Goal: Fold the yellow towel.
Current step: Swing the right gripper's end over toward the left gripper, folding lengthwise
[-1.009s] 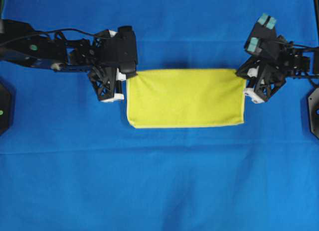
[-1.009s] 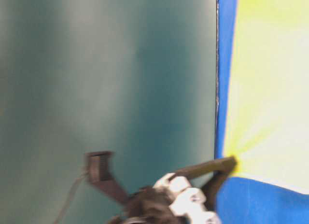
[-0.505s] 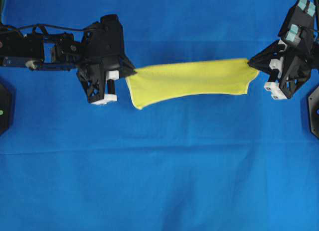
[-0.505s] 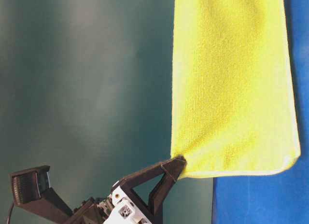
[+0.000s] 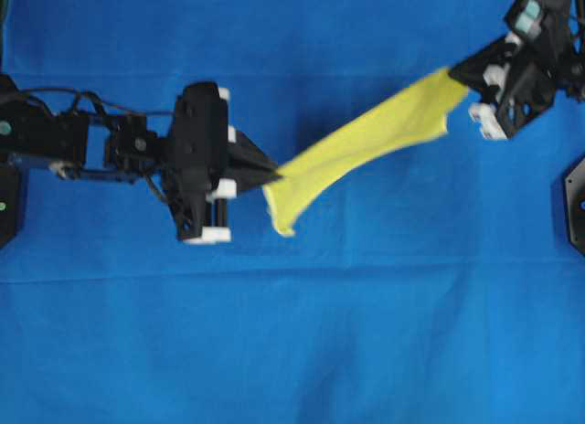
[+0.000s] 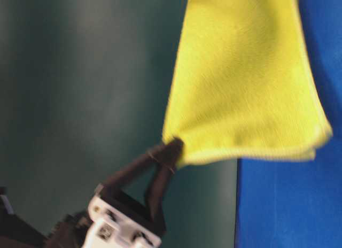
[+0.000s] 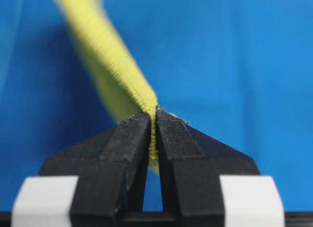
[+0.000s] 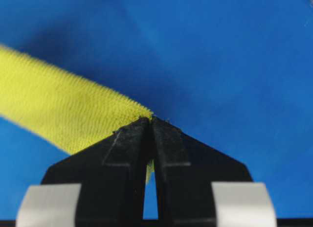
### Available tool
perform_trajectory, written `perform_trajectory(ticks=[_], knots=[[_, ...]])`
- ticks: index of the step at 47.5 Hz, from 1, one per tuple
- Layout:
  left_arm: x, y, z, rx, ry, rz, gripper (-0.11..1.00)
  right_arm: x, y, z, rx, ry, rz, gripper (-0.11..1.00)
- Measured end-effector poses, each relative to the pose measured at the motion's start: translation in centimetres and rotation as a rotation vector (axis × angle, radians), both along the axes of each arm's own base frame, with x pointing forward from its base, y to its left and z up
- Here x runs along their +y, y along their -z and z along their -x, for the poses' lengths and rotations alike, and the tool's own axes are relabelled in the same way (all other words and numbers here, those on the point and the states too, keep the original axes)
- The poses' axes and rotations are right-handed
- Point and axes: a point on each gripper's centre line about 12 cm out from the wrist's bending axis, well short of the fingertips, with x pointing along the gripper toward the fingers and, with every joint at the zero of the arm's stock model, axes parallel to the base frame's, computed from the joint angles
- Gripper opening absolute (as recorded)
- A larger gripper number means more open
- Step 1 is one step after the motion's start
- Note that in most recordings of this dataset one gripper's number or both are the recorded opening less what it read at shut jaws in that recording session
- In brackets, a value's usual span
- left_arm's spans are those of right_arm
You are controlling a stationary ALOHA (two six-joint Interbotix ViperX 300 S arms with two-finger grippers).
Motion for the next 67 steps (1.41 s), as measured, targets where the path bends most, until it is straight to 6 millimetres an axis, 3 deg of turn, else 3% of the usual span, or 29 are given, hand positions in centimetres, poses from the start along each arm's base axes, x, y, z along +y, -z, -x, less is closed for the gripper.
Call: perform_trajectory(ticks=[9,22,32,43,57,67], knots=[[-1.6,-0.5,-2.7,-0.072,0.037,-0.002,0.02,-2.5,-0.5,-1.6,-0.026,0.007,0.051,0.02],[-2.5,0.9,-7.6,-0.077,0.091,-0.089,0.02,-5.4,-1.5,-5.4,-0.020,-0.035,0.127,0.02],[-2.6,1.3,-9.0,-0.078,0.099,-0.107,0.02,-6.3,-1.6,-6.9,-0.021,-0.045,0.136,0.02],[-2.7,1.1,-9.8,-0.109,0.098,-0.111,0.02,-6.0,-1.7,-6.5,-0.024,-0.045,0.139,0.02],[-3.5,2.5,-13.8,-0.145,0.107,-0.115,0.02,-4.3,-1.8,-2.4,0.012,-0.007,0.138,0.02],[-3.7,3.7,-15.9,-0.146,0.108,-0.118,0.02,-4.2,-1.4,-1.9,0.045,0.003,0.131,0.02]])
